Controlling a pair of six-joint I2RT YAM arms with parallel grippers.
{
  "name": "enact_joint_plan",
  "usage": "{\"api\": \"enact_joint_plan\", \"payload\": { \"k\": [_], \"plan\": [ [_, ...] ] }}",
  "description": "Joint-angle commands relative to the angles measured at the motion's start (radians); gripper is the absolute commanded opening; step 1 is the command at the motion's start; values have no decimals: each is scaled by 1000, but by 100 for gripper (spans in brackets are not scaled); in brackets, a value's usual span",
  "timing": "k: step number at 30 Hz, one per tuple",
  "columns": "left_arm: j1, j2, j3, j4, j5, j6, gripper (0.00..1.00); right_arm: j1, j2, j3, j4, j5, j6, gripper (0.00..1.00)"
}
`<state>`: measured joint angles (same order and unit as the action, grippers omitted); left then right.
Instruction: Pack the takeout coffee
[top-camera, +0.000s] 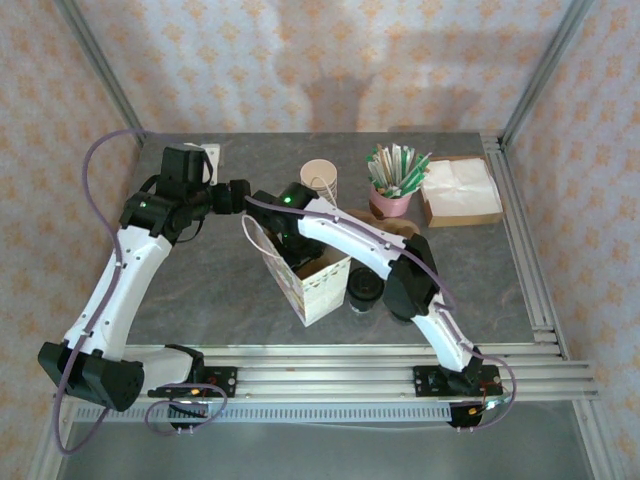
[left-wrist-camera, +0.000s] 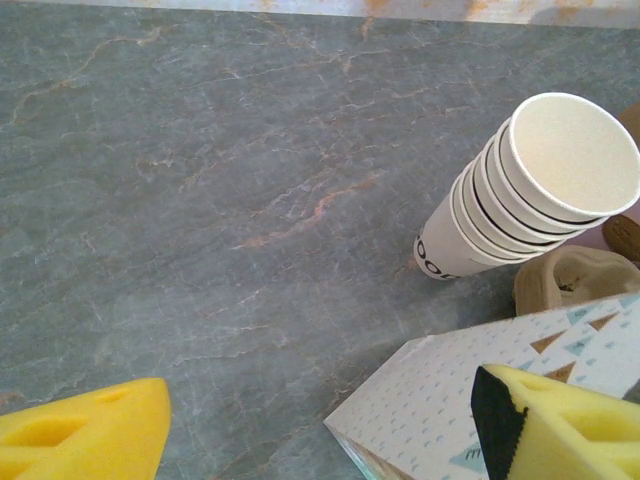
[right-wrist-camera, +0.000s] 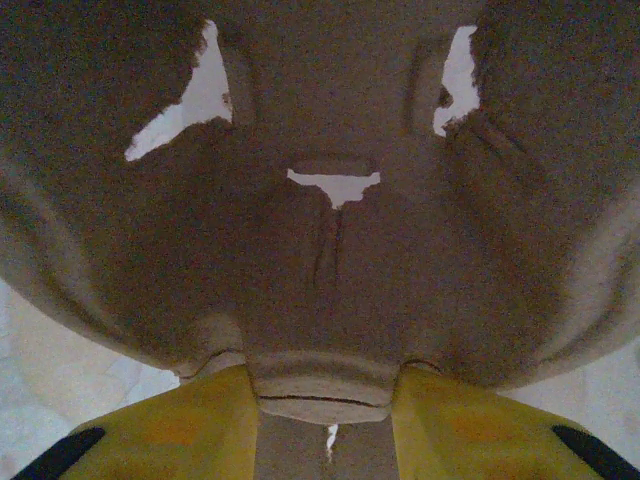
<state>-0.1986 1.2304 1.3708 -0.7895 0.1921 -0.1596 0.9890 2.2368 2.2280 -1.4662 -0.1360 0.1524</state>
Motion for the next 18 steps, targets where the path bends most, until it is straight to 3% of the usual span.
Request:
{"api": "enact_joint_plan", "payload": {
  "k": [1, 18],
  "plan": [
    [-33, -32, -10, 26, 105, -14, 80, -4, 52, -26, 26, 1, -21, 39],
    [-59, -32, -21, 12, 81, -20, 80, -6, 5, -104, 143, -5, 23, 53]
  ]
}}
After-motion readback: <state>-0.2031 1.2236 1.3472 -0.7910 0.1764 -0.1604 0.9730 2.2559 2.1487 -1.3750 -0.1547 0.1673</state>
